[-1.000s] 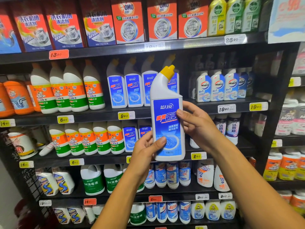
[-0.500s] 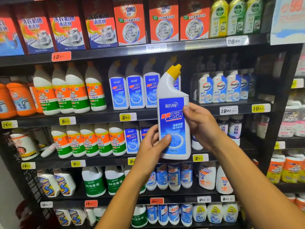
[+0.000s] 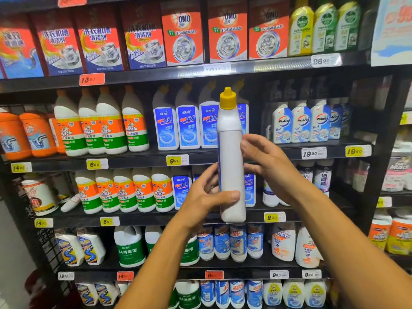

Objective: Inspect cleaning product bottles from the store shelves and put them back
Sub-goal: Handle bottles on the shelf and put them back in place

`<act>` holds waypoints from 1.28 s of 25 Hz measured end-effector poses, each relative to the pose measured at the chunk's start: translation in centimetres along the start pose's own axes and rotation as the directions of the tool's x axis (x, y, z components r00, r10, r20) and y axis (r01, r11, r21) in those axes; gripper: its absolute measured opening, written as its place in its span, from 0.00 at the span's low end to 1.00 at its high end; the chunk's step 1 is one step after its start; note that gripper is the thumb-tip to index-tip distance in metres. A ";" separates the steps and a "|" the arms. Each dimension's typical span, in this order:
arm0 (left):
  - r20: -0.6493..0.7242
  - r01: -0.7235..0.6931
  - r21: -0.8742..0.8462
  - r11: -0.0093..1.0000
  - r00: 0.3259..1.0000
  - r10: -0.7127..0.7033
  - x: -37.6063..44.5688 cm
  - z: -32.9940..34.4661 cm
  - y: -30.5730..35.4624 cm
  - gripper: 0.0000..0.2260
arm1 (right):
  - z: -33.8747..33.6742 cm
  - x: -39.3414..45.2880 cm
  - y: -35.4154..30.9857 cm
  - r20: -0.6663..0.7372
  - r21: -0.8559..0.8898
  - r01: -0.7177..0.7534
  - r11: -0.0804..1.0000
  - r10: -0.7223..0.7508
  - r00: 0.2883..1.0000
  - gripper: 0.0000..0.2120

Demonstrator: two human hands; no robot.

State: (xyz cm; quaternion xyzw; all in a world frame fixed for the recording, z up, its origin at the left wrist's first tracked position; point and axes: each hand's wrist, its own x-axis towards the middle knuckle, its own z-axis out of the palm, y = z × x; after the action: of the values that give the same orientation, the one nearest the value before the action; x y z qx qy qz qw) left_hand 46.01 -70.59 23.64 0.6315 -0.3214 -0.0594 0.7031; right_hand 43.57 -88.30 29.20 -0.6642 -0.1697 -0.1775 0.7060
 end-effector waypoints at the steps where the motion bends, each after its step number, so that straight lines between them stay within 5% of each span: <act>1: 0.030 0.022 -0.025 0.999 0.999 -0.021 -0.1 -0.1 0.1 0.41 | -0.1 0.0 0.1 0.035 0.005 -0.023 1.000 0.023 0.999 0.27; 5: 0.109 0.040 -0.098 0.994 0.994 -0.029 -0.3 0.2 0.3 0.34 | 0.0 0.0 0.2 0.109 0.016 -0.039 0.999 0.037 0.993 0.23; 11: 0.044 0.120 -0.106 0.987 0.992 -0.116 -0.5 1.3 1.6 0.29 | 0.1 -0.2 -0.3 0.038 -0.063 -0.070 0.996 0.072 0.997 0.31; 18: 0.049 0.354 -0.077 0.932 0.935 -0.351 1.0 1.8 6.1 0.26 | 1.3 1.2 -1.7 -0.101 -0.098 -0.380 0.920 0.371 0.923 0.29; 26: 0.044 0.324 0.010 0.946 0.945 -0.324 0.8 1.4 6.6 0.31 | 1.2 1.8 -1.6 -0.044 -0.048 -0.387 0.921 0.385 0.922 0.27; 32: -0.103 0.136 0.094 0.986 0.987 -0.126 -1.0 1.8 2.9 0.24 | 1.2 0.5 -0.6 0.071 -0.081 -0.231 0.969 0.237 0.969 0.15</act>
State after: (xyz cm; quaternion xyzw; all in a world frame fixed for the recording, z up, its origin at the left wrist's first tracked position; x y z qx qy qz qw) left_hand 43.36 -71.11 25.95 0.6882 -0.2473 -0.0586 0.6795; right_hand 43.77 -87.19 30.03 -0.7112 -0.1117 -0.0721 0.6903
